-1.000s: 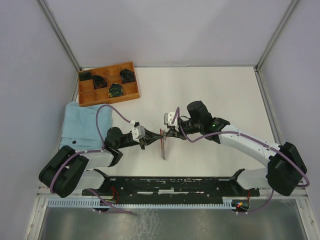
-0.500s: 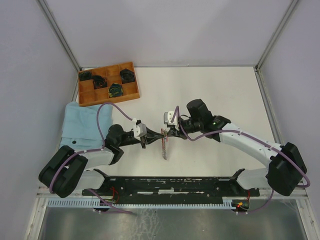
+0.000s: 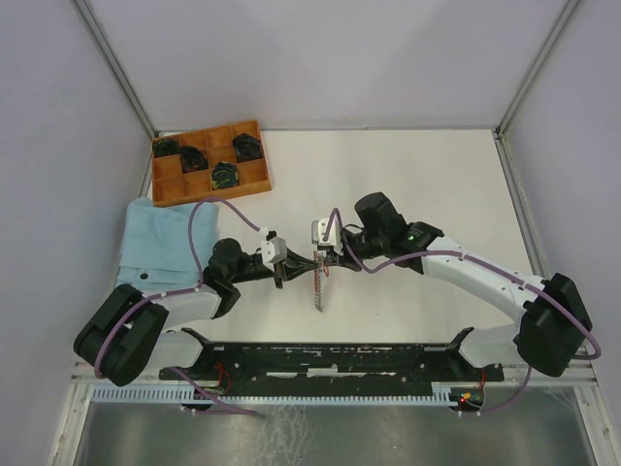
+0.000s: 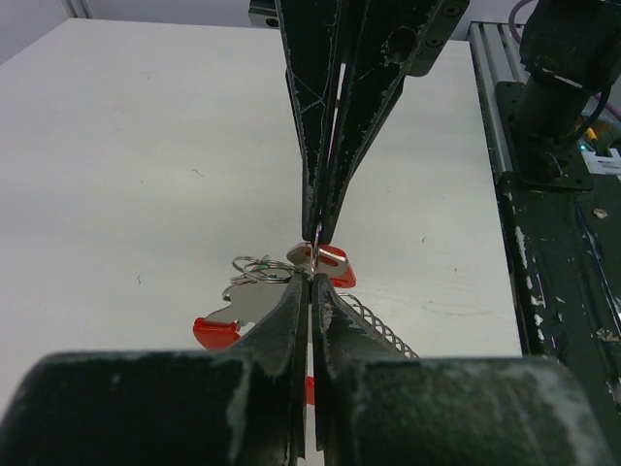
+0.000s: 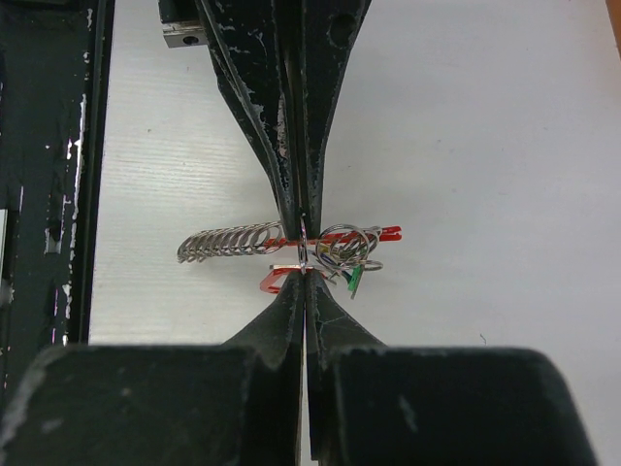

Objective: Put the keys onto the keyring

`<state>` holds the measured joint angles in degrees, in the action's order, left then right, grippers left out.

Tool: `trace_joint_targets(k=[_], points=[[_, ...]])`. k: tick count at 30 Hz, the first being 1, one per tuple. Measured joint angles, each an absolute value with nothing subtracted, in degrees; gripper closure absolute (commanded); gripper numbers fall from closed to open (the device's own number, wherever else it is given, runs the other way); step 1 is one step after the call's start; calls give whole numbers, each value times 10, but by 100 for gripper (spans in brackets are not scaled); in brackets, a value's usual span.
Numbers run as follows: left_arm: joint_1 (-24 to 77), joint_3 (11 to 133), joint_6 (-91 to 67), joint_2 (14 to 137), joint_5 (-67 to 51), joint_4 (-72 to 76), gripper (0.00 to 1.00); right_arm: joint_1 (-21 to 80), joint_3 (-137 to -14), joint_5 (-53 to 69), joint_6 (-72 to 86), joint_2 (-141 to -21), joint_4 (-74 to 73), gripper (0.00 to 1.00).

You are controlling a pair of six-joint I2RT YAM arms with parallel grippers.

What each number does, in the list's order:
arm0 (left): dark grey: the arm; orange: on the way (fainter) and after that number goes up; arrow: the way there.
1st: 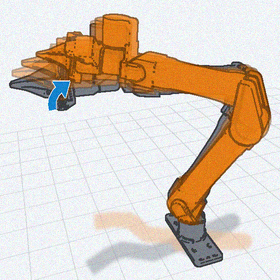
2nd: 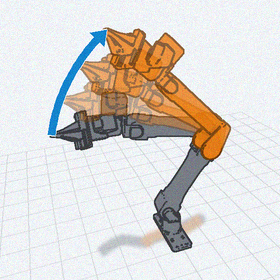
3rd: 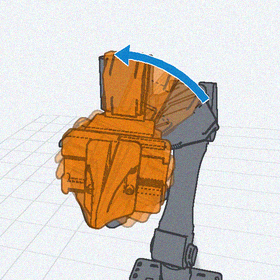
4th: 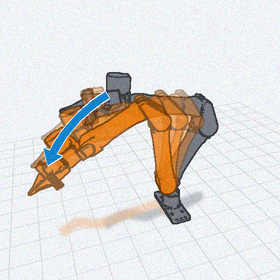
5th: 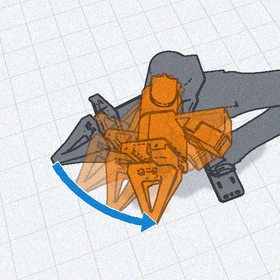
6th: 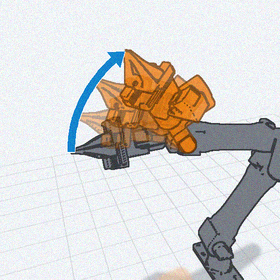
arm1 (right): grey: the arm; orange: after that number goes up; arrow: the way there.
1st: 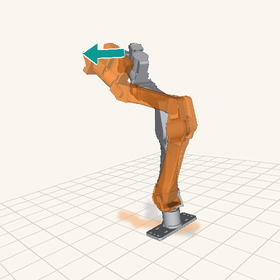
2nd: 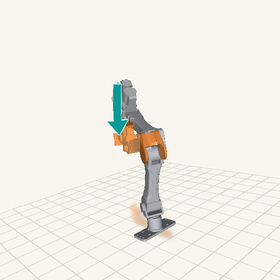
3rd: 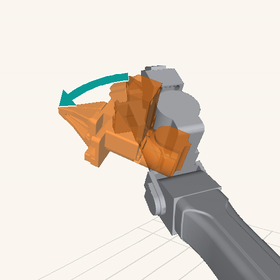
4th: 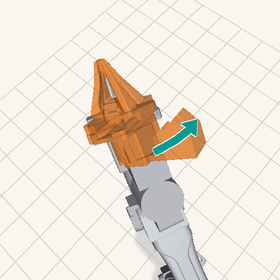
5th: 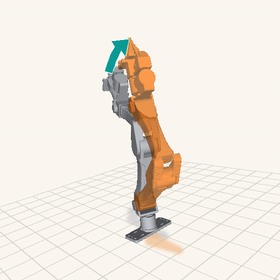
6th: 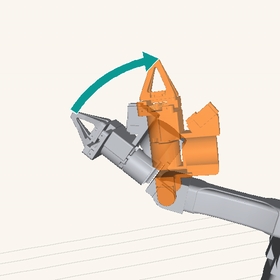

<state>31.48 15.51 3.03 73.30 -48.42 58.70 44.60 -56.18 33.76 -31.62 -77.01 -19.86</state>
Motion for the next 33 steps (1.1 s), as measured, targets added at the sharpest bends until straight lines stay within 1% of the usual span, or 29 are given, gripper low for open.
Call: trace_joint_targets(k=[19, 26, 33], points=[[316, 172, 31, 723, -472, 504, 97, 481, -597, 273, -344, -798, -249, 99], [316, 173, 25, 715, -455, 488, 97, 497, -597, 238, -359, -798, -248, 99], [316, 175, -20, 711, -425, 481, 97, 510, -581, 196, -364, -790, -225, 99]])
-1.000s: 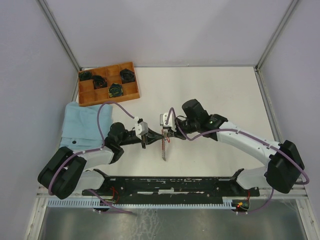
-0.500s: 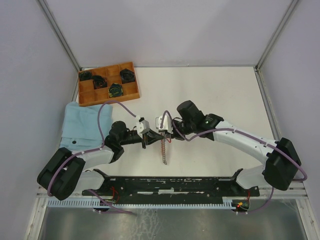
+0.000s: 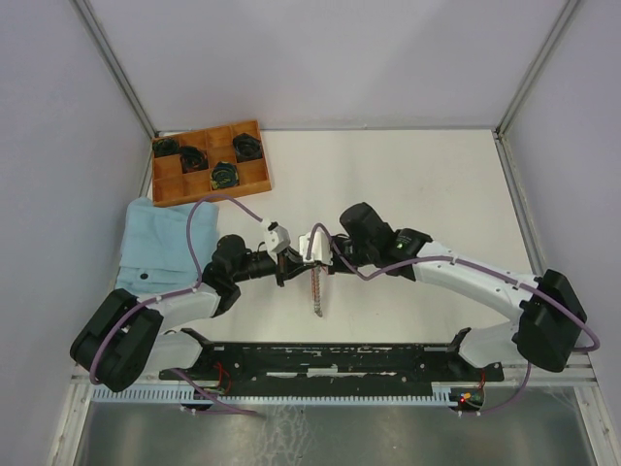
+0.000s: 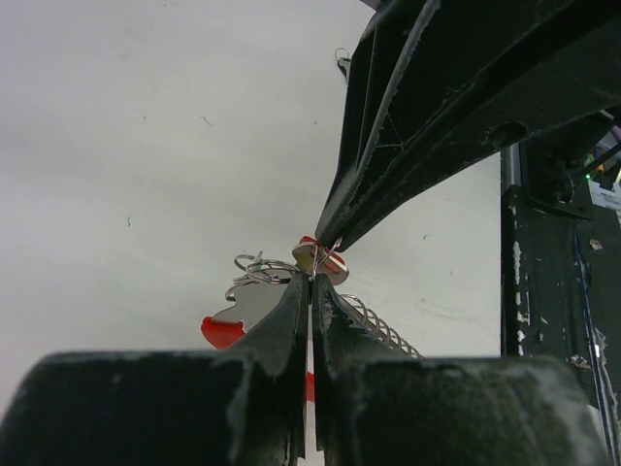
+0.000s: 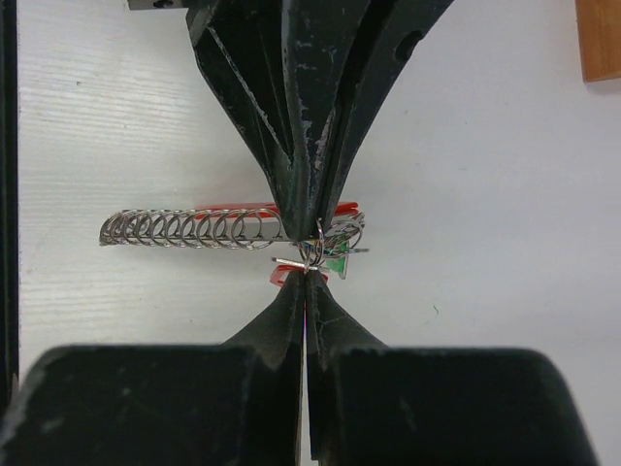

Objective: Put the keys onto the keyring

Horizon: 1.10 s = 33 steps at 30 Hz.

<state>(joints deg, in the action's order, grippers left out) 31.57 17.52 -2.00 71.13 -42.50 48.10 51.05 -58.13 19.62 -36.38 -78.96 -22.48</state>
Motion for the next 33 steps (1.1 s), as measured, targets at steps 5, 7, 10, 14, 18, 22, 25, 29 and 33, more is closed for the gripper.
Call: trace_joint_targets(k=[5, 7, 10, 14, 18, 22, 25, 29, 33], points=[[316, 175, -51, 711, -411, 483, 97, 517, -562, 179, -363, -777, -200, 99], [316, 175, -59, 709, -406, 485, 97, 518, -555, 174, -362, -773, -188, 99], [313, 175, -72, 705, -398, 490, 97, 518, -542, 168, -358, -766, -168, 99], [311, 168, -94, 700, -389, 517, 97, 518, -521, 163, -347, -761, -133, 99], [308, 159, -107, 698, -386, 536, 97, 519, -489, 161, -332, -748, -86, 99], [308, 155, -115, 698, -387, 552, 97, 521, -466, 159, -318, -732, -52, 91], [307, 155, -116, 698, -387, 565, 97, 521, -461, 158, -312, -727, -39, 87], [303, 155, -116, 698, -386, 578, 97, 521, -461, 162, -307, -727, -38, 84], [302, 155, -116, 698, -387, 584, 97, 521, -460, 165, -303, -725, -39, 81]])
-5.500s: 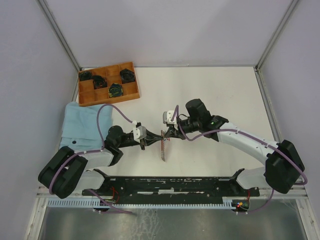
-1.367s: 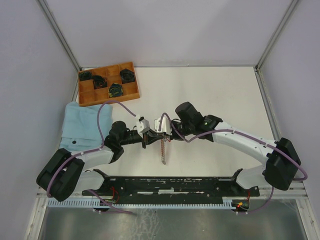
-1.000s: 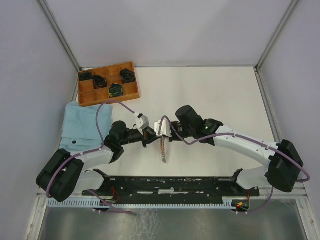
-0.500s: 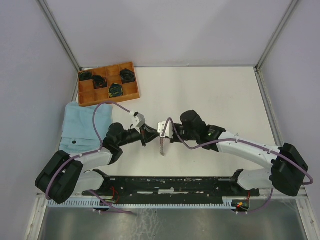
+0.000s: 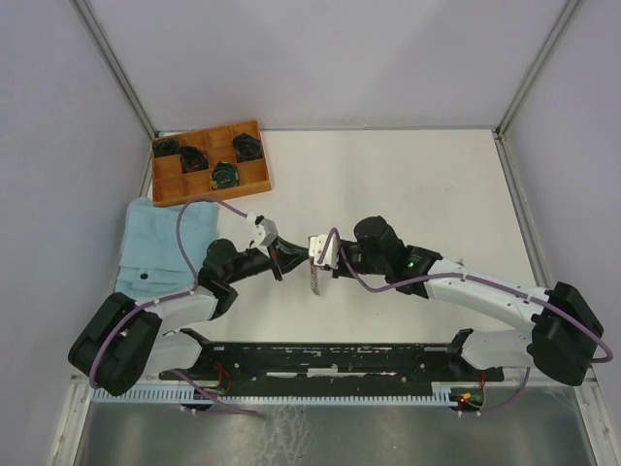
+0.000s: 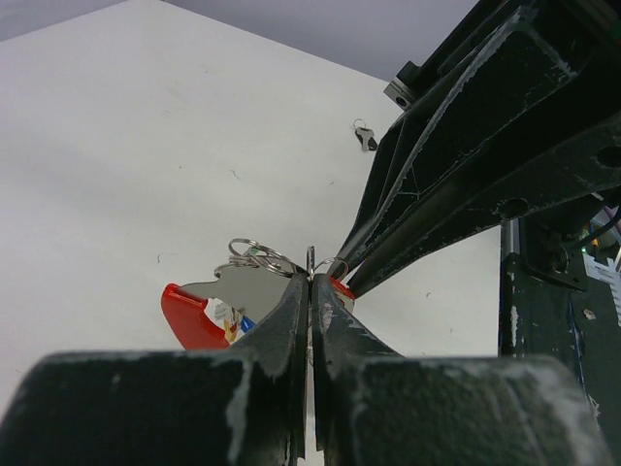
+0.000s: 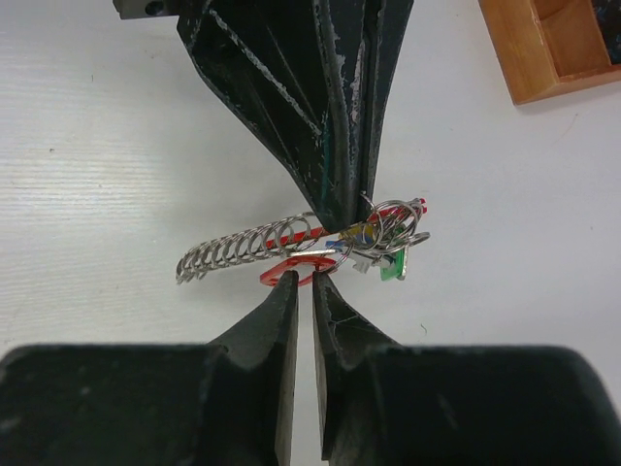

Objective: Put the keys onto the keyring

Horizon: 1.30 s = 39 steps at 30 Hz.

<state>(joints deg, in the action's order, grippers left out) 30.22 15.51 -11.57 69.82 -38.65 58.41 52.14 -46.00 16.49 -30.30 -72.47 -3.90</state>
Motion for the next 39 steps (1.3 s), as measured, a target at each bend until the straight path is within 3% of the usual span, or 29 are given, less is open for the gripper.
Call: trace_joint_targets(k=[9, 21, 39], points=[[302, 155, -116, 698, -389, 587, 97, 521, -455, 159, -293, -716, -30, 69], [302, 154, -116, 698, -390, 592, 97, 521, -444, 149, -231, -705, -3, 64], [302, 140, -116, 698, -373, 619, 97, 521, -395, 72, 3, -681, 122, 60]])
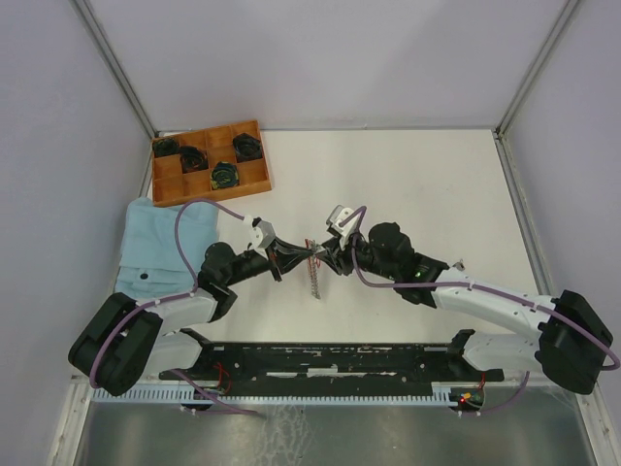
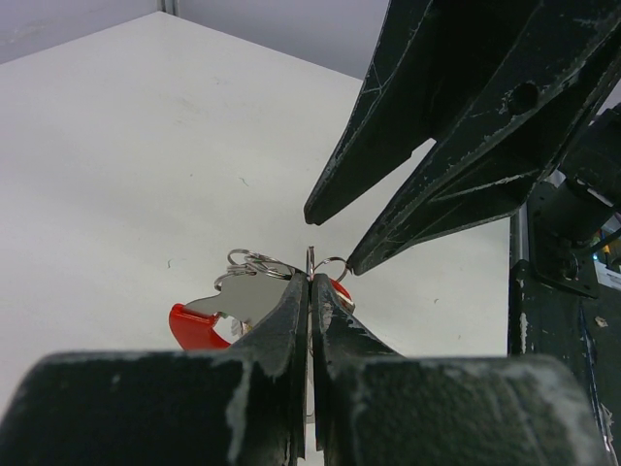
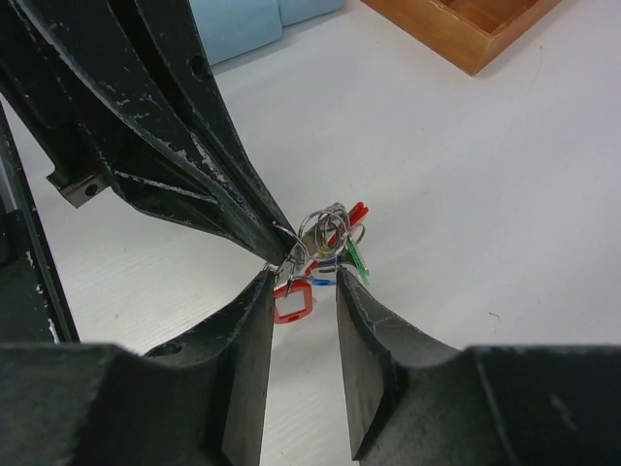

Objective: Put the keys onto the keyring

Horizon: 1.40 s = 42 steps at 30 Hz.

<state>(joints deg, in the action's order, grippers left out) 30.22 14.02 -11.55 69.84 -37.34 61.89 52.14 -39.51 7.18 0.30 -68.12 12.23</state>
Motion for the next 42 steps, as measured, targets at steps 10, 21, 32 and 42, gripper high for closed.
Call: trace_joint_targets(k=[10, 21, 32, 42], points=[[302, 140, -116, 700, -370, 620, 97, 521, -395, 64, 28, -709, 134, 66], [302, 138, -116, 701, -363, 619, 94, 523, -395, 57, 16, -717, 136, 99], [302, 139, -116, 704, -363, 618, 76, 524, -448, 60, -121, -718, 20, 99], [302, 155, -115, 704, -382, 591, 68, 524, -511, 86, -238, -733, -86, 99]])
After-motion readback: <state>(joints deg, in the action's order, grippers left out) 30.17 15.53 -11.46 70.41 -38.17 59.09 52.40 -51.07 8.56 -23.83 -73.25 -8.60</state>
